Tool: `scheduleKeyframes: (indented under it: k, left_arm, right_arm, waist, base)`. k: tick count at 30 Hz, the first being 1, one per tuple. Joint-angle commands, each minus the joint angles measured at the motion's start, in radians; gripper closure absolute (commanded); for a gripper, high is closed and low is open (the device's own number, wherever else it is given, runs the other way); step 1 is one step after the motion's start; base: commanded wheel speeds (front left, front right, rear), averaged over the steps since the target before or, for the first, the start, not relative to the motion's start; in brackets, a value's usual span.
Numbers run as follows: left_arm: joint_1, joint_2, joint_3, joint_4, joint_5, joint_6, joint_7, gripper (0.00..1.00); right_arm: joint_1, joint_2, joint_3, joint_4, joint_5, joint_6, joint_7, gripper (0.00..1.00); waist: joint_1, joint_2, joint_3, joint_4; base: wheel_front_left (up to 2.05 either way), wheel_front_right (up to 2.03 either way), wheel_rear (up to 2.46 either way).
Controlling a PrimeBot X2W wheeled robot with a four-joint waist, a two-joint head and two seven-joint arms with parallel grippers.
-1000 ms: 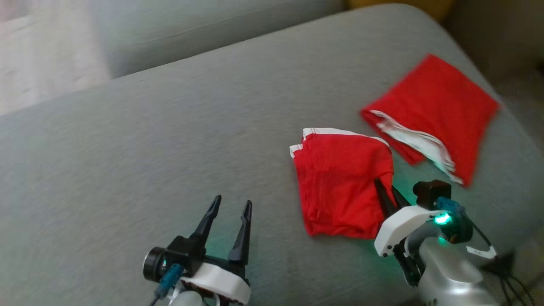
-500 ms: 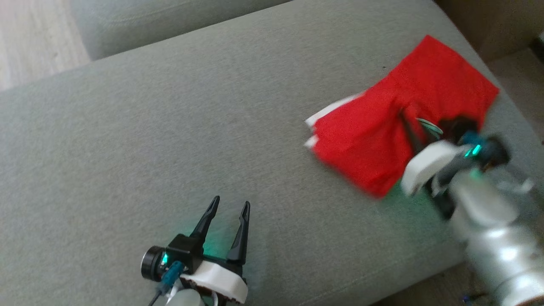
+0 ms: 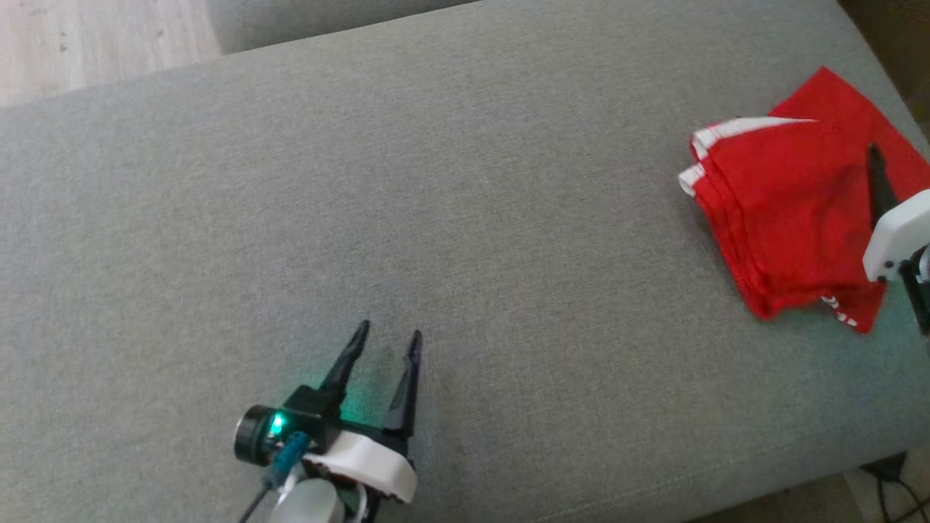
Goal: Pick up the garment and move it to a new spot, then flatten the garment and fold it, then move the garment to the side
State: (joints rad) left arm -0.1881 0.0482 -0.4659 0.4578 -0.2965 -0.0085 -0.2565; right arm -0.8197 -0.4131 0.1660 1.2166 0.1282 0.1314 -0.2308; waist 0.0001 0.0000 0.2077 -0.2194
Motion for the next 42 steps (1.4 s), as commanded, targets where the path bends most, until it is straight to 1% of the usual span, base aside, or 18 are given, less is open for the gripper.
scheduleKeyframes:
  k: [1,3,5,10,15,19,24,29,34,42]
  left_arm:
    - [-0.035,0.002,0.040,-0.020,0.009,0.006,-0.005,0.00]
    - [-0.033,0.002,0.058,-0.018,0.014,0.013,-0.005,0.00]
    - [-0.028,0.002,0.080,-0.020,0.019,0.020,-0.005,0.00]
    - [-0.004,0.002,0.152,-0.030,0.038,0.045,-0.005,0.00]
    - [0.030,0.002,0.231,-0.049,0.055,0.064,-0.005,0.00]
    - [0.059,0.002,0.285,-0.058,0.068,0.070,-0.005,0.00]
    - [0.092,0.002,0.319,-0.063,0.079,0.071,-0.005,0.00]
    - [0.116,0.002,0.333,-0.059,0.076,0.071,-0.005,0.00]
    - [0.130,0.002,0.339,-0.066,0.071,0.071,-0.005,0.00]
    - [0.144,0.002,0.359,-0.068,0.063,0.060,-0.005,0.00]
  right_arm:
    - [-0.025,-0.007,0.000,-0.016,-0.009,-0.001,-0.016,0.00]
    - [-0.019,0.011,-0.037,-0.023,-0.028,-0.001,-0.026,0.00]
    - [-0.004,0.049,-0.074,-0.064,-0.036,-0.001,-0.030,0.00]
    - [0.118,0.168,-0.129,-0.290,-0.046,-0.001,-0.031,0.00]
    - [0.265,0.284,-0.147,-0.451,-0.041,-0.001,-0.031,0.00]
    - [0.372,0.334,-0.127,-0.523,-0.034,-0.001,-0.031,0.00]
    - [0.484,0.358,-0.122,-0.583,-0.015,-0.001,-0.031,0.00]
    - [0.553,0.362,-0.100,-0.613,0.025,-0.001,-0.031,0.00]
    - [0.574,0.363,-0.074,-0.620,0.052,-0.001,-0.031,0.00]
    - [0.578,0.363,-0.052,-0.616,0.071,-0.001,-0.031,0.00]
  waist:
    - [-0.0001,0.0000,0.000,0.003]
    - [-0.0001,0.0000,-0.003,0.006]
    - [-0.0001,0.0000,-0.011,0.008]
    - [-0.0001,0.0000,-0.040,0.027]
    - [-0.0001,0.0000,-0.071,0.077]
    - [-0.0001,0.0000,-0.094,0.130]
    - [-0.0001,0.0000,-0.118,0.192]
    - [-0.0001,0.0000,-0.135,0.230]
    - [-0.0001,0.0000,-0.147,0.243]
    - [-0.0001,0.0000,-0.171,0.238]
  base:
    - [0.00,0.00,0.00]
    - [0.00,0.00,0.00]
    - [0.00,0.00,0.00]
    - [0.00,0.00,0.00]
    - [0.00,0.00,0.00]
    - [0.00,0.00,0.00]
    - [0.00,0.00,0.00]
    - [0.00,0.00,0.00]
    - [0.00,0.00,0.00]
    - [0.00,0.00,0.00]
